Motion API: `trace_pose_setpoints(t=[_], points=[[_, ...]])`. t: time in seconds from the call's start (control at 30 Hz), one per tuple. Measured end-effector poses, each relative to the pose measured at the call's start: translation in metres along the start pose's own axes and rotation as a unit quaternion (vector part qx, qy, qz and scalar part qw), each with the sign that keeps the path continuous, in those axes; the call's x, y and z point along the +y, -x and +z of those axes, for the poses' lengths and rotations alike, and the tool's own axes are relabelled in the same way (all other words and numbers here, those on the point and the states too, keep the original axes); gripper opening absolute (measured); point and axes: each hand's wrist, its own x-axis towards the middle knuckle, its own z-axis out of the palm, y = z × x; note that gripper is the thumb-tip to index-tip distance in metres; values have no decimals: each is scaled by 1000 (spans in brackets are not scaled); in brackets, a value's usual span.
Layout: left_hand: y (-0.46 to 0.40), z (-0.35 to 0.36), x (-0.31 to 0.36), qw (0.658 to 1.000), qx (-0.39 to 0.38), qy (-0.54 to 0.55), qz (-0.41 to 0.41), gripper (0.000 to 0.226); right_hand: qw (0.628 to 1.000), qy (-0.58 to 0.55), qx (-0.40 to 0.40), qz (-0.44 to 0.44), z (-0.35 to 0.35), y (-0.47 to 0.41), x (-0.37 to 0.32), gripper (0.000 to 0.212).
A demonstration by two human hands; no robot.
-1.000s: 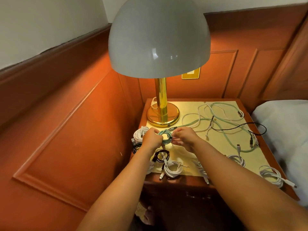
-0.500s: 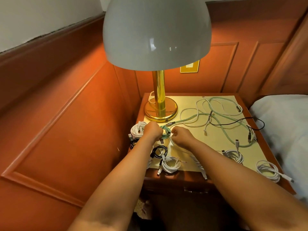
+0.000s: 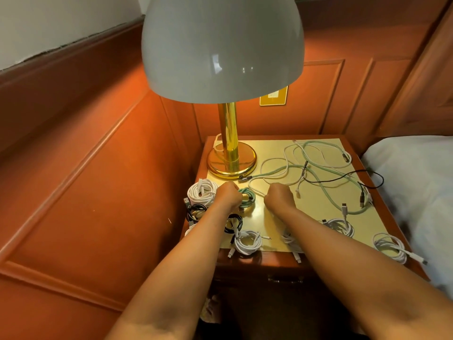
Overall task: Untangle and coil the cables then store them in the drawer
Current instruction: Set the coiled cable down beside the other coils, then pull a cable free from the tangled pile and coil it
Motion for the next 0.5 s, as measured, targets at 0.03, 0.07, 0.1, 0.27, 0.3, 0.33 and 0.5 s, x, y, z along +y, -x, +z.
trace_pose_setpoints(t=[0.03, 0.07, 0.1, 0.27, 0.3, 0.33, 0.5], points=[[0, 1, 0, 1000, -1, -4, 0, 29, 1000, -4, 6, 9, -1, -1, 2, 9], [0, 1, 0, 1000, 0, -12, 3, 26, 1000, -6, 11, 17, -2, -3, 3, 9], [2, 1, 1, 1000, 2, -27, 7, 23, 1000, -9, 14, 22, -3, -4, 4, 10], [8, 0, 2, 995, 17, -95, 13, 23, 998, -40, -6, 43, -9, -6, 7, 8], [10, -1, 4, 994, 20, -104, 16, 26, 997, -64, -16, 46, -13, -8, 7, 9], [12, -1, 7, 993, 24, -115, 21, 29, 994, -97, -28, 49, -18, -10, 7, 11], [30, 4, 26, 978, 71, -183, 68, 34, 954, -281, -107, 15, -66, -10, 4, 11]])
